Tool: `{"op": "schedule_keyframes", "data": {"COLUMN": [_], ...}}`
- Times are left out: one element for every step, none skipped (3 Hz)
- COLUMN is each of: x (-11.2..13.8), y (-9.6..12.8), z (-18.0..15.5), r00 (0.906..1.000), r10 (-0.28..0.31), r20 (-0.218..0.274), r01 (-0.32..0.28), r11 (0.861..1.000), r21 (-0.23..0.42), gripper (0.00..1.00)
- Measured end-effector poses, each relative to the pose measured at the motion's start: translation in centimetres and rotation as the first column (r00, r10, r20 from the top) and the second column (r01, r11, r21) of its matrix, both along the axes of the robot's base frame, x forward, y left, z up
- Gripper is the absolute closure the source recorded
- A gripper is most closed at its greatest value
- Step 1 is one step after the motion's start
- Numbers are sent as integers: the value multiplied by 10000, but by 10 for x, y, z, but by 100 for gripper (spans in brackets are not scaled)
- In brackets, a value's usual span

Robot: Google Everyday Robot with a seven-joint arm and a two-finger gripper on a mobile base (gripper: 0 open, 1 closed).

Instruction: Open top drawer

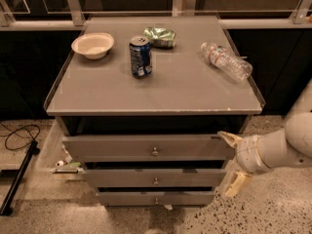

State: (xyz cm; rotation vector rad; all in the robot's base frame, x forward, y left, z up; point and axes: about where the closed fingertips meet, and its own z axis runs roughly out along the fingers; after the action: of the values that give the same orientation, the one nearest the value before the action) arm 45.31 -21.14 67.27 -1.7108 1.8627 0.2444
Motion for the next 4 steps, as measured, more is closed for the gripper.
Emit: {"op": "schedule_keyframes", "data": {"x": [42,42,57,85], "y": [3,3,6,13], "z": [-20,-20,-28,-46], "r00": [10000,10000,9999,9998], "r10": [72,74,171,105], "r20": [0,0,-7,172], "r01": [-72,-74,-171,-107], "r11": [9999,9999,9998,9999], "r21": [-125,-124,-44,82], "gripper": [0,0,0,0]}}
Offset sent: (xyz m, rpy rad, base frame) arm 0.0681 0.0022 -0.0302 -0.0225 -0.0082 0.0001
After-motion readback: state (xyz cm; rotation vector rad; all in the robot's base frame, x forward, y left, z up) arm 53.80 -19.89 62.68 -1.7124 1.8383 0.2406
